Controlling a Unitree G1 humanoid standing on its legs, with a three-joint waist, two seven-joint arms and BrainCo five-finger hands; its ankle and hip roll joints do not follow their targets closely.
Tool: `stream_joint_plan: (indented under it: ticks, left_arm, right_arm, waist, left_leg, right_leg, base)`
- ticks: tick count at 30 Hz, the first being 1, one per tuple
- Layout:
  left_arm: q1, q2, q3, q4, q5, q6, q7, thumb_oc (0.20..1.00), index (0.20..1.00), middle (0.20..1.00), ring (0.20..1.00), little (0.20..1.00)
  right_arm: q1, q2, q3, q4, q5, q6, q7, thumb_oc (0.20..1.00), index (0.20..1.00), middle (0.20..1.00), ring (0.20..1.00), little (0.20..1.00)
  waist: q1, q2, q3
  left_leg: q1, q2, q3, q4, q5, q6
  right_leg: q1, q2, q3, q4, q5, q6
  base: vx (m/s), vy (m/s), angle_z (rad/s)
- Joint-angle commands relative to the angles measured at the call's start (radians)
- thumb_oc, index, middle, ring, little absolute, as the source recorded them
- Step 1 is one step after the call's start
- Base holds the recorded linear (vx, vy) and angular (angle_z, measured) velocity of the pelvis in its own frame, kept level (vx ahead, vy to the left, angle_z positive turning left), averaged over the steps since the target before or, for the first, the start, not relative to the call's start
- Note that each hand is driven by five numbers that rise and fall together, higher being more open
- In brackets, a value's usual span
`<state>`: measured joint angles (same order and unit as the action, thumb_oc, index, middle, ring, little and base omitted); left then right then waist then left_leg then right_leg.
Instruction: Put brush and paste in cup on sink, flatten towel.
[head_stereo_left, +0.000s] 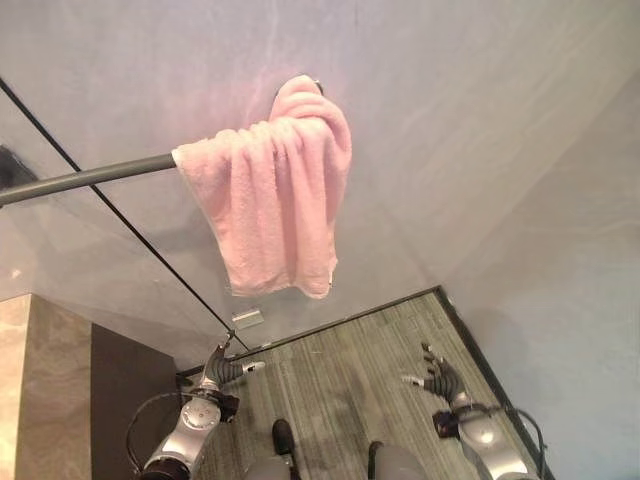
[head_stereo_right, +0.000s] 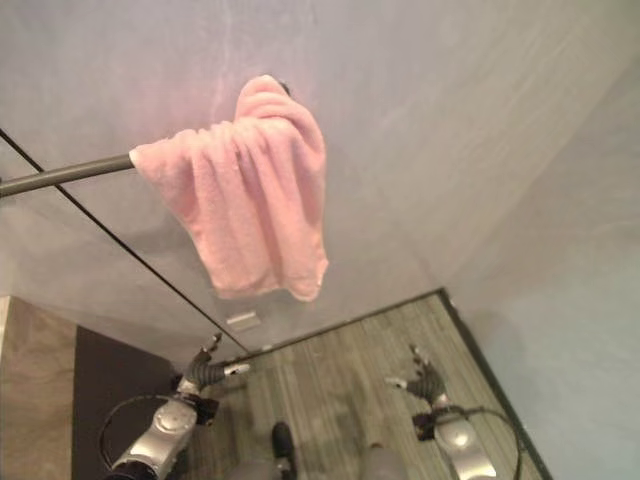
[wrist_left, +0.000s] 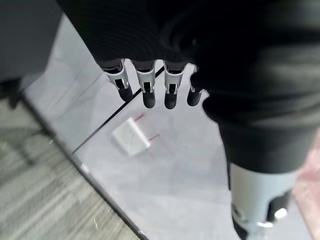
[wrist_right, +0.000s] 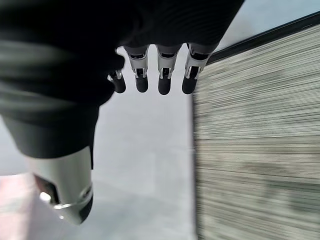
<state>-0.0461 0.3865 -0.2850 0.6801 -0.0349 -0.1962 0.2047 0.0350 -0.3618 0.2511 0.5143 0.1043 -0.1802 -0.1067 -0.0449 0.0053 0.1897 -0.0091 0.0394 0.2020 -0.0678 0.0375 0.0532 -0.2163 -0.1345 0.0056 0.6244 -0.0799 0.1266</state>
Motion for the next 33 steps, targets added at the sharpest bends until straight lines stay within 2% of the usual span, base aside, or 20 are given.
stream_joint_plan:
  ticks: [1, 3, 4, 5, 6, 7, 11, 16, 23, 24, 27, 30, 33]
  left_arm:
    - [0.043, 0.065, 0.03, -0.086, 0.06, -0.05, -0.026, 1.0, 1.0, 1.0, 1.0, 1.0]
    - [0.06, 0.083, 0.041, -0.124, 0.066, -0.062, -0.031, 1.0, 1.0, 1.0, 1.0, 1.0]
    - [0.071, 0.089, 0.047, -0.102, 0.104, -0.06, -0.001, 1.0, 1.0, 1.0, 1.0, 1.0]
    - [0.084, 0.088, 0.045, -0.14, 0.084, -0.066, -0.02, 1.0, 1.0, 1.0, 1.0, 1.0]
    - [0.105, 0.113, 0.054, -0.188, 0.085, -0.075, -0.041, 1.0, 1.0, 1.0, 1.0, 1.0]
    - [0.121, 0.145, 0.065, -0.249, 0.094, -0.09, -0.059, 1.0, 1.0, 1.0, 1.0, 1.0]
    - [0.18, 0.247, 0.097, -0.369, 0.069, -0.112, -0.117, 1.0, 1.0, 1.0, 1.0, 1.0]
    - [0.186, 0.363, 0.124, -0.488, 0.001, -0.14, -0.169, 1.0, 1.0, 1.0, 1.0, 1.0]
    - [0.124, 0.465, 0.133, -0.551, -0.094, -0.151, -0.207, 1.0, 1.0, 1.0, 1.0, 1.0]
    - [0.077, 0.504, 0.126, -0.573, -0.138, -0.158, -0.215, 1.0, 1.0, 1.0, 1.0, 1.0]
    - [0.003, 0.532, 0.109, -0.587, -0.2, -0.162, -0.219, 1.0, 1.0, 1.0, 1.0, 1.0]
    - [-0.074, 0.546, 0.082, -0.595, -0.241, -0.169, -0.209, 1.0, 1.0, 1.0, 1.0, 1.0]
    - [-0.191, 0.51, 0.018, -0.599, -0.307, -0.168, -0.194, 1.0, 1.0, 1.0, 1.0, 1.0]
  right_arm:
    - [-0.013, -0.049, -0.045, -0.119, 0.017, -0.064, 0.001, 1.0, 1.0, 1.0, 1.0, 1.0]
    - [-0.003, -0.074, -0.076, -0.153, 0.033, -0.078, -0.007, 1.0, 1.0, 1.0, 1.0, 1.0]
    - [0.014, -0.105, -0.111, -0.154, 0.008, -0.094, -0.039, 1.0, 1.0, 1.0, 1.0, 1.0]
    - [0.041, -0.094, -0.112, -0.18, 0.03, -0.09, -0.001, 1.0, 1.0, 1.0, 1.0, 1.0]
    - [0.05, -0.113, -0.129, -0.239, 0.049, -0.086, 0.02, 1.0, 1.0, 1.0, 1.0, 1.0]
    - [0.073, -0.148, -0.168, -0.31, 0.126, -0.113, 0.062, 1.0, 1.0, 1.0, 1.0, 1.0]
    - [0.086, -0.257, -0.202, -0.36, 0.248, -0.119, 0.157, 1.0, 1.0, 1.0, 1.0, 1.0]
    - [0.059, -0.409, -0.205, -0.402, 0.412, -0.114, 0.263, 1.0, 1.0, 1.0, 1.0, 1.0]
    - [-0.033, -0.498, -0.139, -0.402, 0.557, -0.08, 0.334, 1.0, 1.0, 1.0, 1.0, 1.0]
    - [-0.083, -0.515, -0.106, -0.404, 0.637, -0.066, 0.359, 1.0, 1.0, 1.0, 1.0, 1.0]
    - [-0.169, -0.534, -0.048, -0.404, 0.682, -0.055, 0.356, 1.0, 1.0, 1.0, 1.0, 1.0]
    - [-0.269, -0.54, 0.018, -0.408, 0.702, -0.05, 0.351, 1.0, 1.0, 1.0, 1.0, 1.0]
    - [-0.405, -0.501, 0.108, -0.374, 0.697, -0.048, 0.317, 1.0, 1.0, 1.0, 1.0, 1.0]
  waist:
    - [-0.008, -0.028, -0.02]
    - [-0.015, -0.04, -0.028]
    - [-0.024, -0.049, -0.013]
    - [-0.02, -0.054, -0.014]
    - [-0.007, -0.062, -0.012]
    - [0.001, -0.071, -0.024]
    - [0.016, -0.08, -0.056]
    - [0.029, -0.078, -0.083]
    - [0.038, -0.07, -0.098]
    - [0.043, -0.067, -0.103]
    - [0.045, -0.062, -0.108]
    - [0.046, -0.058, -0.11]
    - [0.045, -0.053, -0.107]
  left_leg:
    - [-0.054, 0.02, -0.042, 0.077, 0.008, -0.063]
    - [-0.042, 0.009, -0.057, 0.075, -0.012, -0.074]
    - [-0.021, 0.004, -0.084, 0.087, -0.039, -0.075]
    - [-0.035, 0.001, -0.104, 0.124, -0.04, -0.074]
    - [-0.031, 0.003, -0.106, 0.129, -0.042, -0.077]
    - [-0.032, 0.002, -0.118, 0.113, -0.039, -0.081]
    - [-0.021, 0.013, -0.126, 0.08, -0.029, -0.1]
    - [0.006, 0.03, -0.141, 0.034, -0.007, -0.124]
    - [0.022, 0.037, -0.149, 0.003, 0.011, -0.138]
    - [0.021, 0.038, -0.154, -0.005, 0.018, -0.142]
    - [0.022, 0.039, -0.158, -0.012, 0.023, -0.146]
    - [0.02, 0.039, -0.156, -0.02, 0.026, -0.148]
    - [0.017, 0.035, -0.154, -0.02, 0.026, -0.146]
  right_leg:
    - [0.025, 0.006, -0.061, -0.204, 0.133, 0.024]
    - [0.021, -0.007, -0.085, -0.381, 0.128, 0.026]
    - [0.055, 0.0, -0.074, -0.465, 0.133, 0.029]
    - [0.064, -0.006, -0.044, -0.429, 0.152, 0.04]
    - [0.076, -0.011, -0.062, -0.441, 0.142, 0.038]
    - [0.104, 0.003, -0.063, -0.483, 0.123, 0.035]
    - [0.165, 0.001, -0.099, -0.569, 0.119, 0.034]
    - [0.214, 0.01, -0.131, -0.612, 0.111, 0.032]
    - [0.235, 0.016, -0.146, -0.632, 0.109, 0.031]
    - [0.241, 0.018, -0.153, -0.64, 0.109, 0.03]
    - [0.246, 0.018, -0.16, -0.647, 0.111, 0.03]
    - [0.245, 0.016, -0.16, -0.654, 0.116, 0.031]
    - [0.241, 0.014, -0.157, -0.658, 0.123, 0.033]
  base:
    - [0.25, 0.065, 0.1]
    - [0.26, -0.062, 0.51]
    - [0.24, -0.079, 0.58]
    - [0.21, -0.047, 0.61]
    - [0.17, -0.07, 0.9]
    - [0.19, -0.13, 0.75]
    - [0.14, -0.118, 0.33]
    - [0.11, -0.076, 0.12]
    - [0.04, -0.028, 0.06]
    - [0.02, -0.02, 0.16]
    - [0.02, -0.009, 0.08]
    - [0.0, 0.0, 0.0]
    - [0.0, 0.0, 0.0]
